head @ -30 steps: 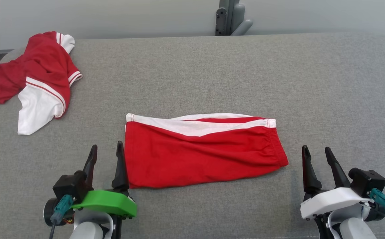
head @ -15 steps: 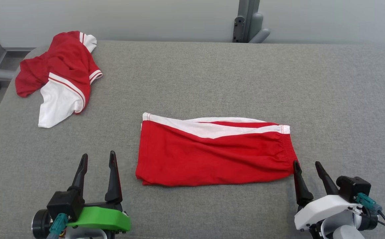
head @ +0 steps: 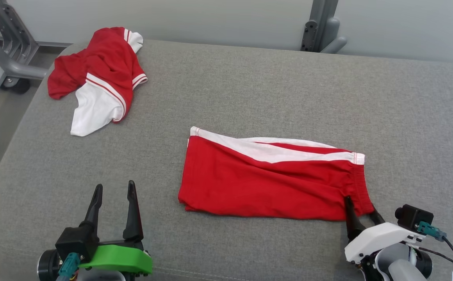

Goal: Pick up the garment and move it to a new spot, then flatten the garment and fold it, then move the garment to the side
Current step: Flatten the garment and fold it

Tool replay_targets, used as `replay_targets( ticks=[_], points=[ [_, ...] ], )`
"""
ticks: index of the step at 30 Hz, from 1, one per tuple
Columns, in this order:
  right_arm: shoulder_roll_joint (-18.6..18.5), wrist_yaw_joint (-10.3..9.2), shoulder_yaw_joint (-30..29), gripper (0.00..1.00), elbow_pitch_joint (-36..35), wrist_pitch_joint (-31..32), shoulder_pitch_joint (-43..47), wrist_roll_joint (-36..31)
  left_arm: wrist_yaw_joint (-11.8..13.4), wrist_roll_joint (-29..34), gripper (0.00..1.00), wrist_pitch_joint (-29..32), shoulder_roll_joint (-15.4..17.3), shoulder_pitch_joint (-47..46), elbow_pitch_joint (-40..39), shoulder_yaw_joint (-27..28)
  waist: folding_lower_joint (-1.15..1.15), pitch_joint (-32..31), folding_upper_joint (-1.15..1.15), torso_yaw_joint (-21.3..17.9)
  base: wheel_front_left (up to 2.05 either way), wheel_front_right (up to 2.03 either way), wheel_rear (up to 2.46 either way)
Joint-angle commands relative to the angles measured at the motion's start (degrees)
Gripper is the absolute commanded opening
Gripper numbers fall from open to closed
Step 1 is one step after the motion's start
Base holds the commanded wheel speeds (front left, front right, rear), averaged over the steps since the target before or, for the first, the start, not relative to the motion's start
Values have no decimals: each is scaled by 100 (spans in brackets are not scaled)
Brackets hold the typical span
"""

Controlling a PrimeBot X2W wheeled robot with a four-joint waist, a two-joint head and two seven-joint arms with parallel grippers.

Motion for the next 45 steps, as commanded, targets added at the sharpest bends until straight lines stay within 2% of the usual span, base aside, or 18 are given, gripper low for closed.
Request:
replay_targets(
  ticks=[1, 4, 5, 6, 7, 10, 17, 23, 28, 31, 40, 45],
  points=[
    [-16, 0, 66, 100, 117, 20, -85, 191, -18, 41, 100, -2, -3, 27, -1, 33, 0, 27, 0, 58, 0, 0, 0],
    [-17, 0, 229, 100, 389, 10, -235, 612, -41, 73, 100, -2, -19, 22, 10, 55, 0, 48, 0, 91, 0, 0, 0],
    [-15, 0, 270, 92, 457, -10, -270, 698, -46, 79, 100, -3, -22, 18, 13, 64, 0, 54, 0, 96, 0, 0, 0],
    [-13, 0, 315, 61, 497, -44, -307, 808, -51, 80, 100, -2, -27, 15, 16, 74, 0, 60, 0, 98, 0, 0, 0],
    [-11, 0, 361, 40, 527, -54, -343, 912, -40, 88, 100, -3, -30, 13, 15, 85, 0, 67, 0, 93, 0, 0, 0],
    [-18, 0, 523, 0, 574, -134, -470, 1199, -42, 117, 100, -3, -38, 19, 3, 138, 0, 95, 0, 32, 0, 0, 0],
    [-164, 0, 591, 0, 406, -190, -621, 1563, -84, 164, 100, -3, -46, -28, 13, 170, 0, 131, 0, -186, 0, 0, 0],
    [-613, 0, 492, 0, 156, -43, -686, 1922, -90, 143, 100, -3, -48, -89, 8, 91, 0, 182, 0, -409, 0, 0, 0],
    [-1019, 0, 302, 0, 90, 46, -643, 1982, -85, 84, 100, -3, -47, -152, 21, -1, 0, 228, 0, -509, 0, 0, 0],
    [-1134, 0, 215, 0, 53, 96, -565, 2008, -64, 74, 100, -3, -47, -159, 18, -40, 0, 237, 0, -537, 0, 0, 0],
    [-1007, 0, 477, 0, -416, 363, -377, 2035, -73, 71, 100, -3, -48, -122, 69, -103, 0, 138, 0, -503, 0, 0, 0],
    [-903, 0, 789, 0, -1049, 529, -291, 1980, -93, 94, 100, -3, -48, -93, 92, -128, 0, 40, 0, -411, 0, 0, 0]
  ],
)
